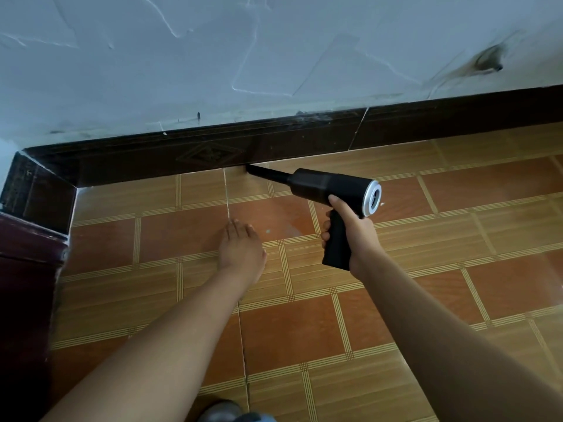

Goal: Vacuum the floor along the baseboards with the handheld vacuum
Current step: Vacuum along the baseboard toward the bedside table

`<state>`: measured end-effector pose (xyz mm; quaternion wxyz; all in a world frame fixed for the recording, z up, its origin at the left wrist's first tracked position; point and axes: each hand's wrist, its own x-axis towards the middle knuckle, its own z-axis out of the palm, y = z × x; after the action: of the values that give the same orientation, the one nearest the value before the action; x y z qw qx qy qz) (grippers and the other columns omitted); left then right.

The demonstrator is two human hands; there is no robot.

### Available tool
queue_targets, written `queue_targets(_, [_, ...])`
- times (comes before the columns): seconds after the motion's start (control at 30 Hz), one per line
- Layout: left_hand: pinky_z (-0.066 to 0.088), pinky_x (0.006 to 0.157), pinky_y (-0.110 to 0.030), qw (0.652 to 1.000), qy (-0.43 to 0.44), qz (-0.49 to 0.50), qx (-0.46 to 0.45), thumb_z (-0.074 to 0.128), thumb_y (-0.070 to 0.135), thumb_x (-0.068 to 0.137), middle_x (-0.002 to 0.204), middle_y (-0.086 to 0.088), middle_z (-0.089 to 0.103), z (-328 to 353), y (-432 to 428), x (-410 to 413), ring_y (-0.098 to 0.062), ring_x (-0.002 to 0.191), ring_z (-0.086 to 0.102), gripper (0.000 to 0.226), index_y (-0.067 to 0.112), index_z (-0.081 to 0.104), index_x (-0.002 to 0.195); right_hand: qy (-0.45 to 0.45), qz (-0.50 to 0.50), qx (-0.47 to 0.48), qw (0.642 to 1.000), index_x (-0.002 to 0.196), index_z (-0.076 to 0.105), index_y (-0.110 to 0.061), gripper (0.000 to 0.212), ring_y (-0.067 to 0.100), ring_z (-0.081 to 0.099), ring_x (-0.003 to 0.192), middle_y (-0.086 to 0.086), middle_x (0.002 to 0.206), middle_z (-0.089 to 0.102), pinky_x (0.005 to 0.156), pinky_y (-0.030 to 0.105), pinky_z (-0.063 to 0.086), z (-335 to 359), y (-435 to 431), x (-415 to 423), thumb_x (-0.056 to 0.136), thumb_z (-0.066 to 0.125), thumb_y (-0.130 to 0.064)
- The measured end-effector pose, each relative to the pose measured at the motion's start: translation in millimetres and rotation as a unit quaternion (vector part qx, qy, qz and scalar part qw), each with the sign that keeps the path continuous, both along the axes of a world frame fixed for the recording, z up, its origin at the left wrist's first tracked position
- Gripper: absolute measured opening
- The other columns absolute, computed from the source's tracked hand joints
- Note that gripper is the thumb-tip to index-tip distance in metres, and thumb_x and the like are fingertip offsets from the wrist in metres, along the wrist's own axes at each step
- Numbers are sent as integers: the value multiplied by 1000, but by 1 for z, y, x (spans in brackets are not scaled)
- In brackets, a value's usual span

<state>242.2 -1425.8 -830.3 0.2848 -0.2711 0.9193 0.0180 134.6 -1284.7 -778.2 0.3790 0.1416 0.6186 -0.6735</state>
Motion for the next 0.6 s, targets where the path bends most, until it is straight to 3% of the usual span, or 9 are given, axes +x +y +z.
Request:
queue_targets(0.33, [9, 120, -39, 999, 37, -21, 16, 32, 35, 101, 156, -24, 10, 0, 6, -4, -33, 146, 10, 63, 4, 10, 151, 9, -29, 5, 1000, 84, 60, -7, 27, 15, 52, 48, 5, 64, 56, 48, 26, 47, 0, 20, -10, 80, 71, -31])
queue_targets(0.6, [9, 120, -38, 998, 16, -48, 21, 30, 32, 102, 156, -26, 6, -1, 13, -13, -34, 146, 8, 61, 7, 6, 152, 10, -34, -2, 999, 85, 62, -6, 26, 15, 52, 48, 5, 64, 56, 49, 25, 47, -1, 25, -13, 81, 70, -31])
